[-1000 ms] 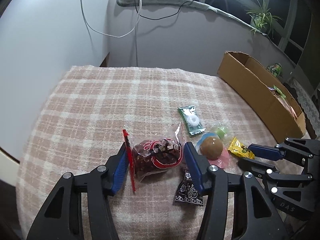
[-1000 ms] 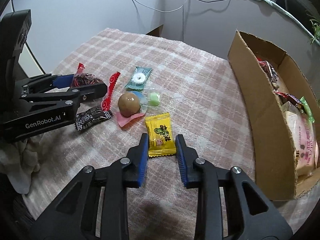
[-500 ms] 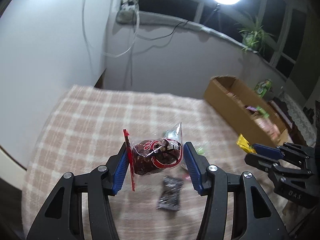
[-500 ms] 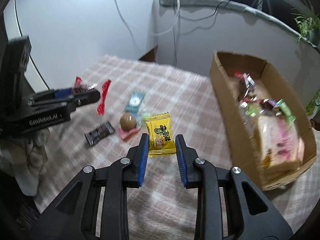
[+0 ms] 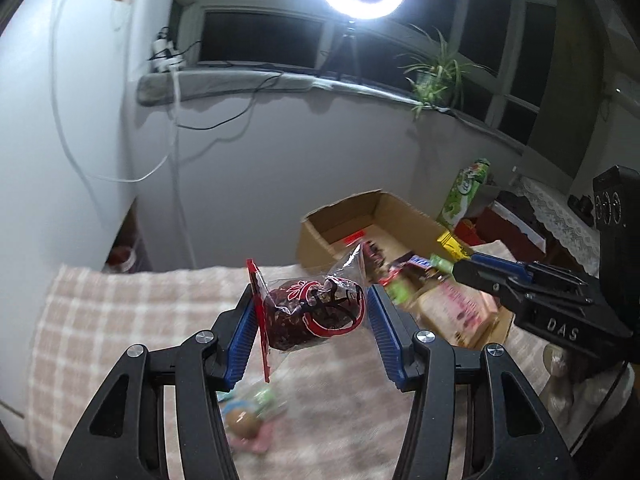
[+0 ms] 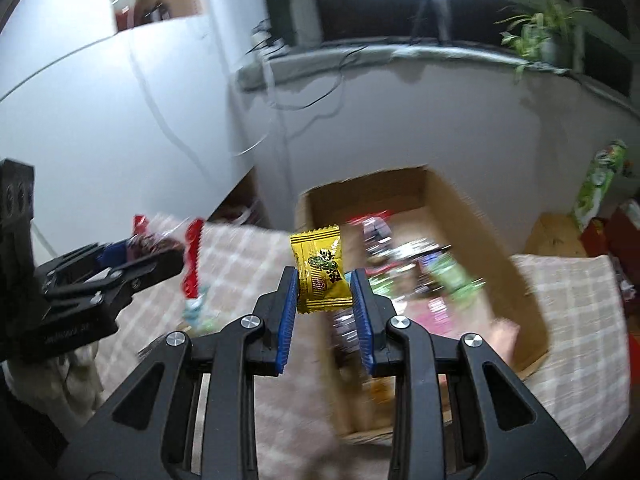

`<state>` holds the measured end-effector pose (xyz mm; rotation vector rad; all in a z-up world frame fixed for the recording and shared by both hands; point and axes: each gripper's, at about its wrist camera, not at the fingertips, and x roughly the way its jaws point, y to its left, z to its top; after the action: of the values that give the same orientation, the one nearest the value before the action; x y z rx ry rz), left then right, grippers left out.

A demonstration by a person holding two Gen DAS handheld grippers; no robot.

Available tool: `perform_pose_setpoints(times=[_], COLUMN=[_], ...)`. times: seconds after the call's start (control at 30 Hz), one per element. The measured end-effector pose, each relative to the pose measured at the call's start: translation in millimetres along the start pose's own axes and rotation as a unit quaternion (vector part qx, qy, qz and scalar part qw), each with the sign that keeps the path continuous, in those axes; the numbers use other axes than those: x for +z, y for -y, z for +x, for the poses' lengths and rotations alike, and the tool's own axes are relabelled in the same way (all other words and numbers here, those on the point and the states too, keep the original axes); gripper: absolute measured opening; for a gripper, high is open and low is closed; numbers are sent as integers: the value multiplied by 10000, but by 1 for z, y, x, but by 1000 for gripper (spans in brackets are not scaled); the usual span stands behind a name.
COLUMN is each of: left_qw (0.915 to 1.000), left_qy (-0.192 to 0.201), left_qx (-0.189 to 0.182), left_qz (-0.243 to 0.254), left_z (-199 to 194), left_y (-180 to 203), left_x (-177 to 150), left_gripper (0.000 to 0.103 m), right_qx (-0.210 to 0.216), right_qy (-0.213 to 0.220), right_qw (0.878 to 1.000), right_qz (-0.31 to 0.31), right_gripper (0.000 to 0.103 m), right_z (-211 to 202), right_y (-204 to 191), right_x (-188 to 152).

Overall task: Organize snacks
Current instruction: 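Carry the red-striped bag and yellow candy into the box and open both tools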

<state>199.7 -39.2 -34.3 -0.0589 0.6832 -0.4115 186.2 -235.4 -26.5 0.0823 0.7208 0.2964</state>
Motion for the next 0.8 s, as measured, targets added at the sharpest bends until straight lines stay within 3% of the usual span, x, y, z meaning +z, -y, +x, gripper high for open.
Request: perform_pose_setpoints(times=[0.1,0.43,0.8], left_qw=[10000,9989,9976], left_qy=[-36,-332,-568], left_qx=[-82,-333,-371], left_qz=[26,74,117], left_z=[13,63,86], left_y=[9,44,61], left_x=[6,19,12], left_gripper=[53,53,53], right_qx=[-82,-809,-811], right_qy=[55,67,-144], right_qw=[9995,9953,9936], right_qz=[310,526,771], right_gripper=[28,28,28], right_z=[0,11,21], right_y=[25,74,97], right_x=[6,12,3])
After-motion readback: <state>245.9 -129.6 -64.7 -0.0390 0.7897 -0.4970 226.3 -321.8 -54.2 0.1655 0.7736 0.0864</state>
